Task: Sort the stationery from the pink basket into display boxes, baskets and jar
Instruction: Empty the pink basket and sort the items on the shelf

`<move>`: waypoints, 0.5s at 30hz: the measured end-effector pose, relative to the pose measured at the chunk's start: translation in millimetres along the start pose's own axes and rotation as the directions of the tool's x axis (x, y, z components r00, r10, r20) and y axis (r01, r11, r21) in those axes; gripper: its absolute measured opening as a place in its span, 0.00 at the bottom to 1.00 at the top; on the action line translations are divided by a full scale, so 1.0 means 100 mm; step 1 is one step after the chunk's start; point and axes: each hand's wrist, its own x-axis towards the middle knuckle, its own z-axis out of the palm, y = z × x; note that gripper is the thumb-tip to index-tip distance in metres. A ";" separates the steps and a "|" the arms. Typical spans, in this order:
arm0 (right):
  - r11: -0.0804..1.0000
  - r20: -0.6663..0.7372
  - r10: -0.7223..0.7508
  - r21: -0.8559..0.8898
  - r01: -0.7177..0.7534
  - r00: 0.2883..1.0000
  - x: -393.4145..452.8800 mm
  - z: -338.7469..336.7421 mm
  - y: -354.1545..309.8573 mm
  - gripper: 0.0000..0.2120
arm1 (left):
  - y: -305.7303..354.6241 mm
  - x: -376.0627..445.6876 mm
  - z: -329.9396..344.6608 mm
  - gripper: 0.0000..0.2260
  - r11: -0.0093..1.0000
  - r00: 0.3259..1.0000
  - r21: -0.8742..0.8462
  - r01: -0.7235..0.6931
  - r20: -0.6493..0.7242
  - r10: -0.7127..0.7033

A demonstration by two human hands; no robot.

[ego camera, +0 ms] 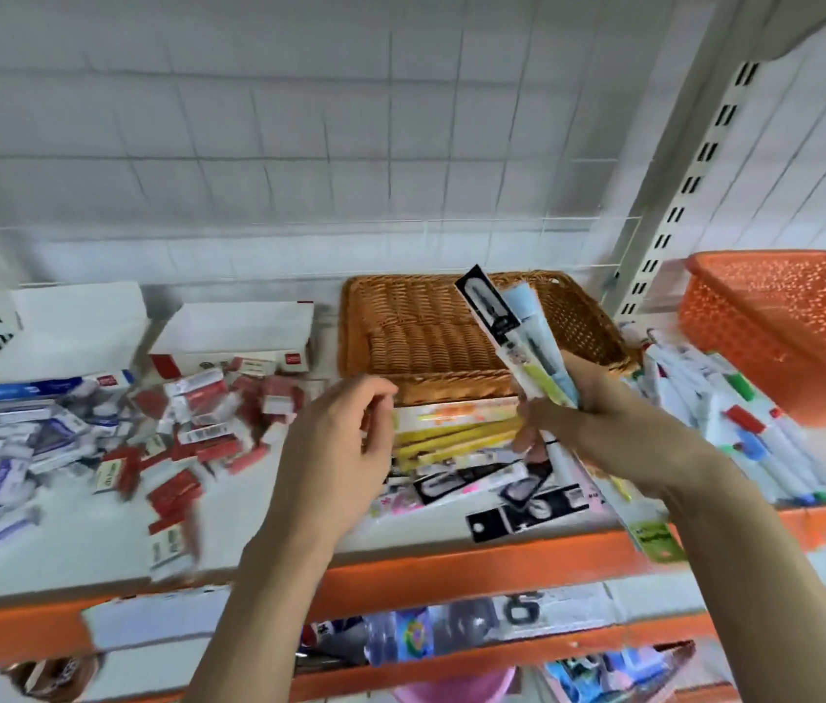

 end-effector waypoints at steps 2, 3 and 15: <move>0.982 -0.051 -0.038 -0.185 0.028 0.998 0.00 -0.31 0.18 0.10 | 0.17 0.01 0.22 0.06 1.000 1.000 -0.001 0.015 0.002 -0.015; 0.956 -0.054 -0.069 -0.290 0.051 0.996 0.00 -0.43 0.25 0.08 | 0.24 0.01 0.32 0.06 1.000 1.000 0.011 0.020 0.001 -0.020; 0.461 0.122 -0.152 -0.869 0.180 0.981 0.22 -0.03 0.44 0.23 | 0.33 -0.25 0.34 0.06 0.935 0.942 0.156 0.317 -0.166 -0.292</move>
